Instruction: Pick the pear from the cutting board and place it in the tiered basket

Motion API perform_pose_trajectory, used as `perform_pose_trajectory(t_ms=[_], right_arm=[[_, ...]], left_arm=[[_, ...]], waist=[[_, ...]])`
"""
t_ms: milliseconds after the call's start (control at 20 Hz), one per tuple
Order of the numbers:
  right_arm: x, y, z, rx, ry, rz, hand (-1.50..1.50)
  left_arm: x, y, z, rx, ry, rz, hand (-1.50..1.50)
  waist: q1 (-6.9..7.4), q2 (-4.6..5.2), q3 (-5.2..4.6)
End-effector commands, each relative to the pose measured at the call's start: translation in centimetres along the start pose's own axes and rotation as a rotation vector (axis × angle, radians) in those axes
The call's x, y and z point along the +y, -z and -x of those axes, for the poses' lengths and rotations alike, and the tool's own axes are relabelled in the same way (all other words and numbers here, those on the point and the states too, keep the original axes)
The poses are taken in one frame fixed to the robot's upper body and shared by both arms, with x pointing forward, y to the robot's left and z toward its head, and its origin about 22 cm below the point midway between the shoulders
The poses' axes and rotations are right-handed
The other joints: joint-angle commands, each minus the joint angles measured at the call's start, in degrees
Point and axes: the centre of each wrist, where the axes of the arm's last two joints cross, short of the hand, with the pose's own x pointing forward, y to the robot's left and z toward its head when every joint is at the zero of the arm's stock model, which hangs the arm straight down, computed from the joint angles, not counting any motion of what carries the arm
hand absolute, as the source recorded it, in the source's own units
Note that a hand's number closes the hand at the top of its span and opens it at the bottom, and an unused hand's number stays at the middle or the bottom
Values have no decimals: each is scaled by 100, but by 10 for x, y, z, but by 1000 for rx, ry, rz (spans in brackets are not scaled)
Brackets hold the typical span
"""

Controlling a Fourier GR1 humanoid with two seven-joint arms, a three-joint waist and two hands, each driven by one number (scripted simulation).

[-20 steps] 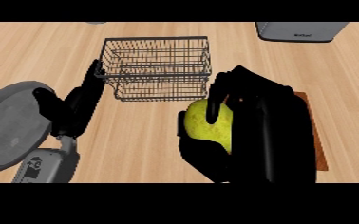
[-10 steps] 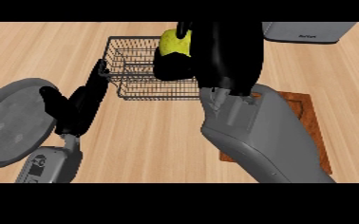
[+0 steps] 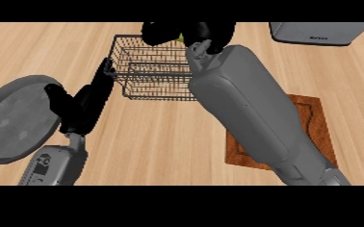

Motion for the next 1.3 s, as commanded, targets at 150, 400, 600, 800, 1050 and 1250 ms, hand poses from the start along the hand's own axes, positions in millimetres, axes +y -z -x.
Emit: perform_pose_trajectory(t_ms=[150,400,600,800,1050,1250], right_arm=[[30,11,6,51,263,-28,-150],[45,19,-2,-57,302,18,-150],[48,24,-11,-125,334,106,-150],[50,27,-22,-103,372,229,-150],[50,37,0,101,499,304,-150],[50,28,11,128,449,246,-150]], left_arm=[[-44,12,2,32,-6,117,0],[-31,6,16,27,-13,119,0],[-34,8,8,39,-3,116,0],[-34,12,15,37,5,58,0],[-10,-2,11,69,-13,32,0],[-7,-10,26,87,-26,-29,0]], waist=[[110,69,-18],[156,80,-26],[96,48,-24],[-98,-4,-27],[-344,-111,-15],[-638,-178,-10]])
